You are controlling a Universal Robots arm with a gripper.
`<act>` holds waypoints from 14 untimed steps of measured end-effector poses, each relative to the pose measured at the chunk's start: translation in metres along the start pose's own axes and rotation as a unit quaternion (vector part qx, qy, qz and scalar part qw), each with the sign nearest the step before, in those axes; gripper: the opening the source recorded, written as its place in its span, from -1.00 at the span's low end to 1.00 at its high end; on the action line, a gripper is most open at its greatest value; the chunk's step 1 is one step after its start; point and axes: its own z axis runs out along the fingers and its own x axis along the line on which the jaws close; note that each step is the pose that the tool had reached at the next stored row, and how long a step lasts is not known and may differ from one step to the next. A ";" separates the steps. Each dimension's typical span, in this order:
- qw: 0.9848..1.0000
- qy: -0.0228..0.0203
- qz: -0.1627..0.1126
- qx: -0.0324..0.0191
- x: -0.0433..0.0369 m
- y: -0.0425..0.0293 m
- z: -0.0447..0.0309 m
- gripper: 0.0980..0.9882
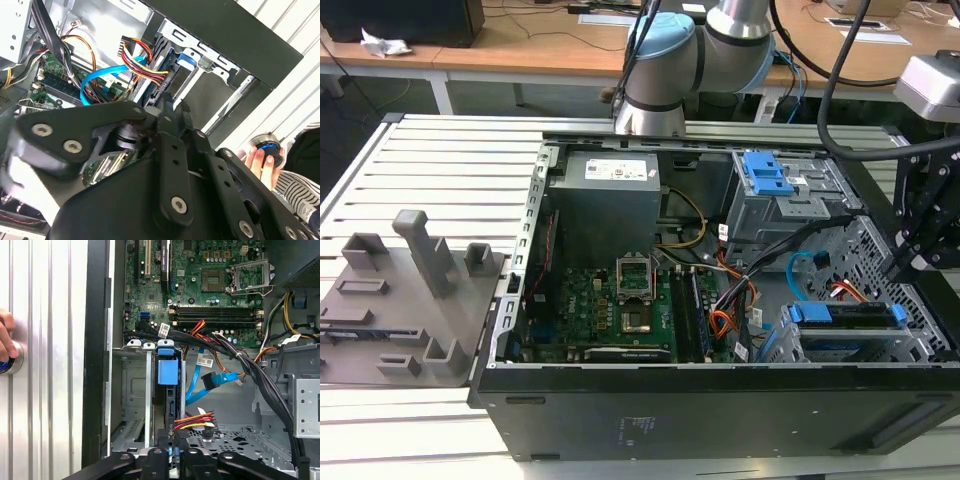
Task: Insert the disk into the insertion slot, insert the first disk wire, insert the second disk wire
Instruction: 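Insert the first disk wire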
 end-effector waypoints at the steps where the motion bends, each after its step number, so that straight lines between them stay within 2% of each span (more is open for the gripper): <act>1: 1.000 0.000 0.000 0.000 0.0000 0.0000 0.0000 -0.87; 2: 1.000 0.000 0.000 0.000 0.0000 0.0000 0.0000 -0.98; 8: 1.000 0.000 0.000 0.000 0.0001 0.0002 0.0002 -0.98; 14: 1.000 0.000 0.000 0.000 -0.0001 0.0016 0.0074 -0.98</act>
